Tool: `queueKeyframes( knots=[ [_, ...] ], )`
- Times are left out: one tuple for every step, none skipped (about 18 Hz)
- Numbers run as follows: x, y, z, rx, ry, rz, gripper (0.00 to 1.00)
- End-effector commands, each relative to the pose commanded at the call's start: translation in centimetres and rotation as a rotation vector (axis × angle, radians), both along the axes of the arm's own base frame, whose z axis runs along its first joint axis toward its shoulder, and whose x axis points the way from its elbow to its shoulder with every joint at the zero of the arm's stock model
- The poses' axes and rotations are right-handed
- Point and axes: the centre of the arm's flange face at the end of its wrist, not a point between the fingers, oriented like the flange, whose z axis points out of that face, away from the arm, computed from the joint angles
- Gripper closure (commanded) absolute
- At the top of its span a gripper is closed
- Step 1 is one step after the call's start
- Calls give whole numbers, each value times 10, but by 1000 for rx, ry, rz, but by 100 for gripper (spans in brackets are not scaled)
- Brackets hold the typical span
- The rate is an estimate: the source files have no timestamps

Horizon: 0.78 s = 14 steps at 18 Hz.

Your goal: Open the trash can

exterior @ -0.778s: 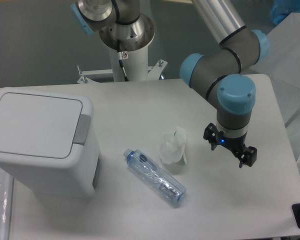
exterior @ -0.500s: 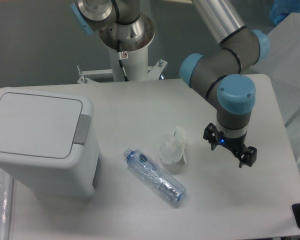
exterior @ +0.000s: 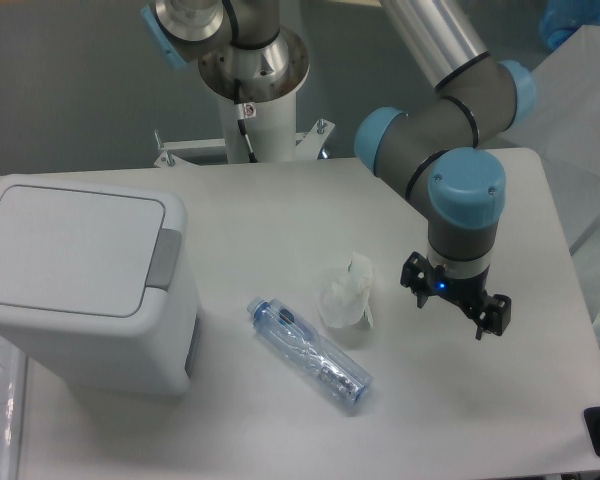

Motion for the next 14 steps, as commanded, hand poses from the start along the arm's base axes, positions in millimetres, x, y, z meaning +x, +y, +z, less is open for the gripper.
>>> queueKeyframes(
  knots=[
    [3, 3, 1, 17, -10, 16, 0],
    [9, 9, 4, 44, -20, 40, 0],
    [15, 13, 11, 73, -27, 62, 0],
    [19, 17, 16, 103, -42, 74, 0],
    [21, 20, 18, 139, -65, 81, 0],
    [25, 23, 23, 178, -86, 92, 0],
    [27, 25, 29, 218, -104, 122, 0],
    [29, 28, 36, 267, -116, 164, 0],
    [30, 31, 41, 315, -136, 221, 0],
    [31, 33, 45, 357, -153, 283, 0],
    [31, 36, 50, 397, -155, 335, 0],
    [32, 37, 55, 427, -151, 384, 0],
    [39, 45, 58, 447, -155, 415, 0],
    [43, 50, 61, 466, -154, 442, 0]
  ],
)
